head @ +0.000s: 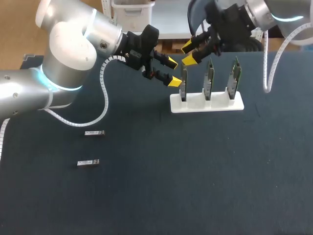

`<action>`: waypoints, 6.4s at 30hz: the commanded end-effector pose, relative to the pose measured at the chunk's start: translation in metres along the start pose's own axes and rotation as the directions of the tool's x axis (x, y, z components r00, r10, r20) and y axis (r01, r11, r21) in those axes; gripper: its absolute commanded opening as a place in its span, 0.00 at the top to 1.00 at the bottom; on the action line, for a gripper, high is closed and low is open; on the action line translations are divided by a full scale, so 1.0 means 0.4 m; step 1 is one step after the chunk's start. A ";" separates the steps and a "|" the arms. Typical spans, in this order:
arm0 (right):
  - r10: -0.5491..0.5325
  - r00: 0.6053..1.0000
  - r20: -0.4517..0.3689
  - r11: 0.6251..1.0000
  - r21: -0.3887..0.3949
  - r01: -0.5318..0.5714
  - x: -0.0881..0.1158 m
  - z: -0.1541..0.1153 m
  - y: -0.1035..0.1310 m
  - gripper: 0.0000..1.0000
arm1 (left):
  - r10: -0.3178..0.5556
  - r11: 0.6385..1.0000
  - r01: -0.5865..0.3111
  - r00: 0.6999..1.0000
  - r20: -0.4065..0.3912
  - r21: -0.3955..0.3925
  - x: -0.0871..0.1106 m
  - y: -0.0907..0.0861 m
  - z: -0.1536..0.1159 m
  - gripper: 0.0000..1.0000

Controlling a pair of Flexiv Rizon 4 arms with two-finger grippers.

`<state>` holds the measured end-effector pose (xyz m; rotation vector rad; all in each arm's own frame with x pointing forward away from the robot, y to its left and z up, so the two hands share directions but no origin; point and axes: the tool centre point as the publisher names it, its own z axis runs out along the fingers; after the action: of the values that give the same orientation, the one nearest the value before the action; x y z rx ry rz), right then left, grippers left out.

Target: Pick up the optical module with the left hand, and insert it into the network port with the right hand.

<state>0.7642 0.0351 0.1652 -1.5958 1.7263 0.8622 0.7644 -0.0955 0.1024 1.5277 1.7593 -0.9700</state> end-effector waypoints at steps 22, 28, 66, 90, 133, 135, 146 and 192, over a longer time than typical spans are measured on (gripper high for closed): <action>0.010 1.000 0.021 0.999 -0.041 -0.010 0.007 -0.003 -0.014 1.00 | -0.001 1.000 0.001 1.000 -0.005 0.005 -0.003 0.006 0.001 0.00; 0.019 1.000 0.009 0.999 -0.046 -0.018 0.017 0.012 -0.019 1.00 | -0.001 1.000 0.001 1.000 -0.005 0.005 -0.003 0.006 0.001 0.00; 0.068 0.998 -0.019 0.996 -0.064 -0.069 0.058 0.044 -0.030 1.00 | -0.001 1.000 0.001 1.000 -0.005 0.005 -0.003 0.006 0.001 0.00; 0.079 0.992 0.103 0.995 -0.062 -0.073 0.069 -0.156 -0.054 1.00 | -0.001 1.000 0.001 1.000 -0.005 0.005 -0.003 0.006 0.001 0.00; 0.110 0.994 0.001 0.984 -0.144 -0.108 0.189 -0.165 -0.023 1.00 | -0.001 1.000 0.001 1.000 -0.005 0.005 -0.003 0.006 0.001 0.00; 0.109 0.994 0.001 0.984 -0.143 -0.108 0.191 -0.165 -0.021 1.00 | -0.001 1.000 0.001 1.000 -0.005 0.005 -0.003 0.006 0.001 0.00; 0.107 0.994 -0.006 0.985 -0.135 -0.106 0.195 -0.166 -0.014 1.00 | -0.001 1.000 0.001 1.000 -0.005 0.005 -0.003 0.006 0.001 0.00; 0.096 0.995 -0.010 0.986 -0.134 -0.097 0.195 -0.166 -0.013 0.00 | -0.082 0.948 -0.093 0.853 -0.516 -0.304 0.287 -0.256 -0.384 0.00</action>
<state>0.7659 -0.0648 0.1411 -1.6148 1.7927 1.0527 0.6929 0.0693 0.0887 1.7415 2.1522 -0.3854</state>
